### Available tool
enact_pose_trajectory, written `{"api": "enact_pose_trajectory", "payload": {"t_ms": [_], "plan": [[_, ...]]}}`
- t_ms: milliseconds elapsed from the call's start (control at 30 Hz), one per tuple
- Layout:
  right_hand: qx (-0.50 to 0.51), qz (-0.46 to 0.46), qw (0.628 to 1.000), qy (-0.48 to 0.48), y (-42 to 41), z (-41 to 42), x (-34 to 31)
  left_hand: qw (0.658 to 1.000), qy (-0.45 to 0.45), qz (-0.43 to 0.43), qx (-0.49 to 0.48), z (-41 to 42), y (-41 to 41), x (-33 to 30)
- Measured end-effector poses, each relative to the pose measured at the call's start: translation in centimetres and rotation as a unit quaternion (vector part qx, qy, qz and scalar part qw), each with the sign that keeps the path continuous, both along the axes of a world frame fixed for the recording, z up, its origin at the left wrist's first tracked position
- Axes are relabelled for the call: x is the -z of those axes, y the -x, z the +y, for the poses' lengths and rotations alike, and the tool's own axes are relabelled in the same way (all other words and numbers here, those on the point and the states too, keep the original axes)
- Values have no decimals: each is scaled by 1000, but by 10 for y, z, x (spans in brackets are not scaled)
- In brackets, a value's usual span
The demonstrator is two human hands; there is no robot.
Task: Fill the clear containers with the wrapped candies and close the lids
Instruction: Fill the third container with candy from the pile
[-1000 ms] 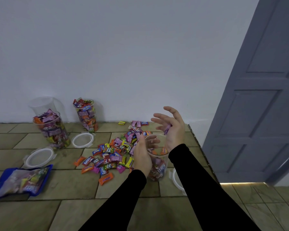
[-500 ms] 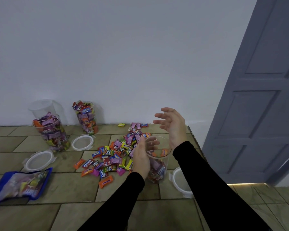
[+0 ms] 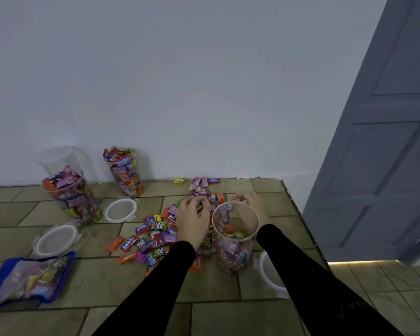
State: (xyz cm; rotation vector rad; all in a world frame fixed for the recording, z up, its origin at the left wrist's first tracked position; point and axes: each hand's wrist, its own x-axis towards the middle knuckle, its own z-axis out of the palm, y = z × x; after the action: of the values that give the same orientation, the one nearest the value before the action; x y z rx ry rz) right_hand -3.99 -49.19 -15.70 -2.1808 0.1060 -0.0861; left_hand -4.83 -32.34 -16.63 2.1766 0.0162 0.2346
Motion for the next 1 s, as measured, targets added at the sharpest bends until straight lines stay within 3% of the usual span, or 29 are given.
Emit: {"api": "enact_pose_trajectory", "payload": {"t_ms": [67,200,267,600,800,1000], "plan": [[-35,19,988,151,-8,3,19,997,-78,11,-4,2,-4,4],[-78,46,974,206,-17,8,35,985,-168,42,18,0,-16,9],[-88,7,962,260,-22,10,40,978,-203,36,20,-2,-22,9],[-144,-49,945,290,-84,30,46,947,-312,80,19,4,-82,20],[-165,-59,944,281,-122,34,48,940,-321,111,-20,12,-116,23],[-206,-75,912,345,-141,36,51,926,-352,134,6,20,-139,30]]}}
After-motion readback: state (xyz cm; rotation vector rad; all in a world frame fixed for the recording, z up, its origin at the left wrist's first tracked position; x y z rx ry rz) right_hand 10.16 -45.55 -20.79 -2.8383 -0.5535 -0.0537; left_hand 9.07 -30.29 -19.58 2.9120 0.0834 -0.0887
